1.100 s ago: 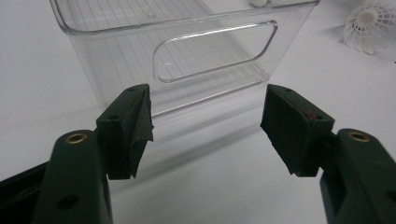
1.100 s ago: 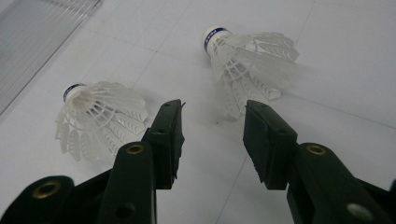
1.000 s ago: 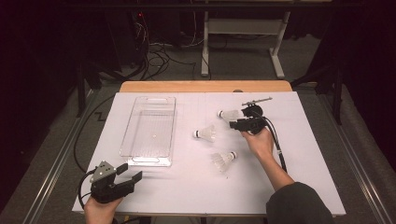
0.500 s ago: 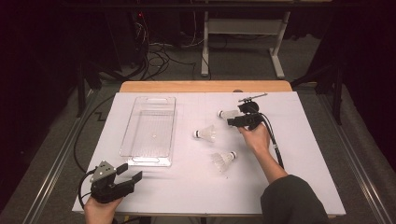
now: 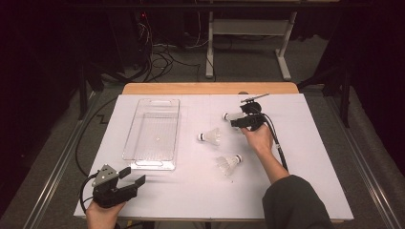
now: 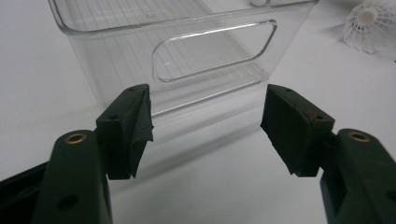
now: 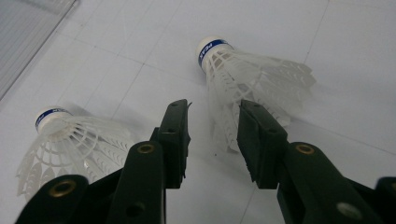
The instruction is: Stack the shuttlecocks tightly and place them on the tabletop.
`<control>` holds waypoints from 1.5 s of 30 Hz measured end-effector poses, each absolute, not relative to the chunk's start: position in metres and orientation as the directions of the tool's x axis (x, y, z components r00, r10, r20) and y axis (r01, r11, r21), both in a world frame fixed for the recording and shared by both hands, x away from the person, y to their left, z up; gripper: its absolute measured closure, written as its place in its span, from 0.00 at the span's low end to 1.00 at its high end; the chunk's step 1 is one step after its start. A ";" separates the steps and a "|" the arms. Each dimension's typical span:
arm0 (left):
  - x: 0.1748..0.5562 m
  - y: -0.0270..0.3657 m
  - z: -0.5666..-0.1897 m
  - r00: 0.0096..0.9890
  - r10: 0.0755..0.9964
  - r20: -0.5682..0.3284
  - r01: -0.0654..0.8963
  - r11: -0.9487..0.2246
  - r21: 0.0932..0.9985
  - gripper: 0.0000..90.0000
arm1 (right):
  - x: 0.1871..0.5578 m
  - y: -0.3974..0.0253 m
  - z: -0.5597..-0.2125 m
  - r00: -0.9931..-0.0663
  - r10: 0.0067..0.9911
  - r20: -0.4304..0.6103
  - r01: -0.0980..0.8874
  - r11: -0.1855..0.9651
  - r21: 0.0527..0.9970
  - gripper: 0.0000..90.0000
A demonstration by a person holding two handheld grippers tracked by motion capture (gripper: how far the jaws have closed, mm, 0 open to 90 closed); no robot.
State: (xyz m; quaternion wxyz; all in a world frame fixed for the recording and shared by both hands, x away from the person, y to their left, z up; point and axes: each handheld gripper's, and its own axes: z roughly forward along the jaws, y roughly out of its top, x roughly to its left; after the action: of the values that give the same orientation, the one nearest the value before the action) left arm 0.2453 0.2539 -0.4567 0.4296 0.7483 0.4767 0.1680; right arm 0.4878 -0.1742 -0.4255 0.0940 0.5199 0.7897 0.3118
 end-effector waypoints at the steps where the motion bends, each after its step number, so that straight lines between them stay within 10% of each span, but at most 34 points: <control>1: 0.245 0.254 -0.457 0.490 0.858 -0.157 0.569 -0.178 0.803 0.38 | 0.488 -0.174 -0.426 -0.442 0.880 0.173 0.763 0.267 0.589 0.73; 45: 0.245 0.254 -0.456 0.484 0.863 -0.146 0.565 -0.180 0.805 0.38 | 0.488 -0.176 -0.428 -0.483 0.865 0.137 0.740 0.319 0.593 1.00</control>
State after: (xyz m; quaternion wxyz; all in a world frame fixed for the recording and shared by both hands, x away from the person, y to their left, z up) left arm 0.2453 0.2538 -0.4564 0.4268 0.7481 0.4771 0.1746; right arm 0.4876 -0.1760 -0.4285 0.1032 0.4980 0.8055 0.3041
